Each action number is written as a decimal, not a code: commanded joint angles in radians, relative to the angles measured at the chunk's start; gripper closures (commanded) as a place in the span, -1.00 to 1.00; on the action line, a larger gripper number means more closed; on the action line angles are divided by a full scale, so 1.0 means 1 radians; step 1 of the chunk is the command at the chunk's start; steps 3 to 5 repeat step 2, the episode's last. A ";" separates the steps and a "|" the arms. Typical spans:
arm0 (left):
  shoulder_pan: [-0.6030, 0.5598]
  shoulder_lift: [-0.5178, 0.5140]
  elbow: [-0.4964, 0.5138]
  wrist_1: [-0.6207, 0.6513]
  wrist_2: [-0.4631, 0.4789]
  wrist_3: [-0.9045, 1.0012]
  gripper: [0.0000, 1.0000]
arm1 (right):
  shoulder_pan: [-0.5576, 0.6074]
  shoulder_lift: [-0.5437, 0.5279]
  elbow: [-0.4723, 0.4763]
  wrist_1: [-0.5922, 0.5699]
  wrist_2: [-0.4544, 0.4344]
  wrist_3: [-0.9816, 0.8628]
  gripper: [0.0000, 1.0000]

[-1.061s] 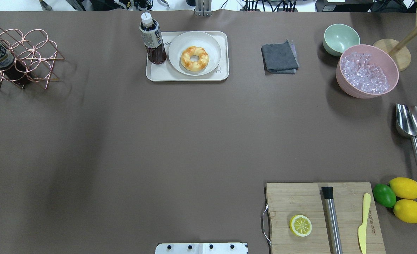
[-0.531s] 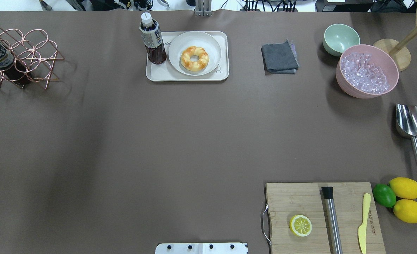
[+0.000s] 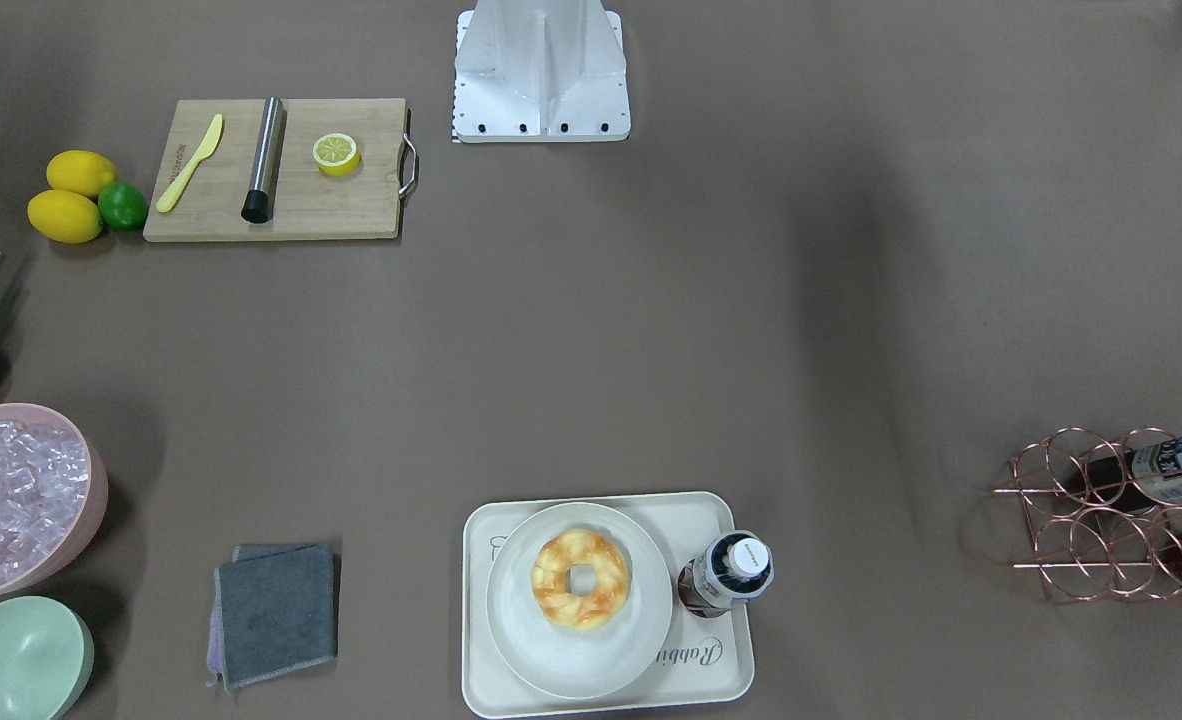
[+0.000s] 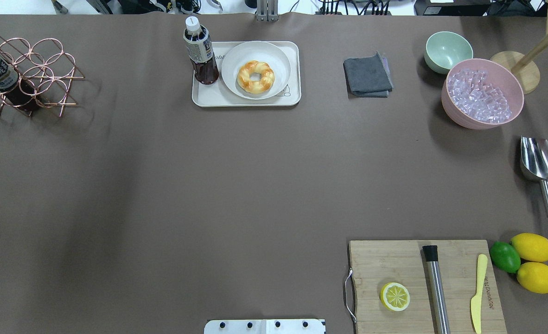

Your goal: Place donut on tray

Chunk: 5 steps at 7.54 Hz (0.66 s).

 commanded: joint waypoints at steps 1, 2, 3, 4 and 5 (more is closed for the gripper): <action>0.000 0.000 0.003 0.000 0.000 0.000 -0.98 | 0.000 0.000 -0.001 0.000 0.002 0.000 -1.00; 0.000 -0.002 0.002 0.000 0.000 0.000 -0.98 | 0.000 0.000 -0.001 0.000 0.000 0.000 -1.00; 0.000 -0.002 0.002 0.000 0.000 0.000 -0.98 | 0.000 0.000 -0.001 0.000 0.000 0.000 -1.00; 0.000 -0.002 0.002 0.000 0.000 0.000 -0.98 | 0.000 0.000 -0.001 0.000 0.000 0.000 -1.00; 0.000 -0.002 0.002 0.000 0.000 0.000 -0.98 | 0.000 0.000 -0.001 0.000 0.000 0.000 -1.00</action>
